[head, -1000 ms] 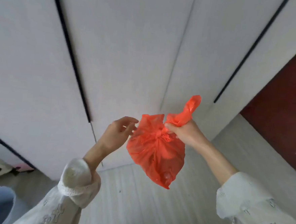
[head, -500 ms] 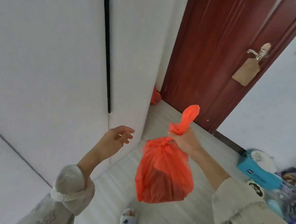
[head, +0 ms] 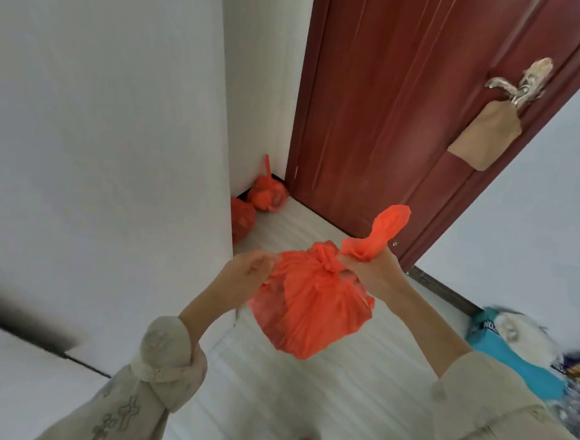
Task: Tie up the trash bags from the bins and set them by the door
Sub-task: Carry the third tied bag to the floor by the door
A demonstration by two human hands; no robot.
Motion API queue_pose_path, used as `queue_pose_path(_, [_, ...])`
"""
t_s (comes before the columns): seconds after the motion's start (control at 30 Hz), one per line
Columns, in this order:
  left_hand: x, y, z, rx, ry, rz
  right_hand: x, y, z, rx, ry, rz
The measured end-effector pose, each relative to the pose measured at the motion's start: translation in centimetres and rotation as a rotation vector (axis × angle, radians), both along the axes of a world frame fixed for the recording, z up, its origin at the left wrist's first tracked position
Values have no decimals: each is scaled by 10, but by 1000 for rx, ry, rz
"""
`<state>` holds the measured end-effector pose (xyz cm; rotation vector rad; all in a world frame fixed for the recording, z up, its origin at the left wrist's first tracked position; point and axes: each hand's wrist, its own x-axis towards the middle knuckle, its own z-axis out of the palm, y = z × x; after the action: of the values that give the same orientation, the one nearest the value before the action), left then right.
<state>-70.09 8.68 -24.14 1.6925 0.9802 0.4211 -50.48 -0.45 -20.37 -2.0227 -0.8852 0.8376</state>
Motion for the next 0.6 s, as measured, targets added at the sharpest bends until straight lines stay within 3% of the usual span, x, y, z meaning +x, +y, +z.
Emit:
queue_pose_path(0.13, [66, 61, -28, -69, 45, 47, 76, 82, -16, -43, 27, 92])
queue_pose_path(0.33, [162, 149, -44, -142, 69, 281, 166, 200, -45, -164, 68, 246])
queue_pose_path(0.6, [197, 240, -70, -228, 131, 649, 202, 353, -95, -295, 111, 478])
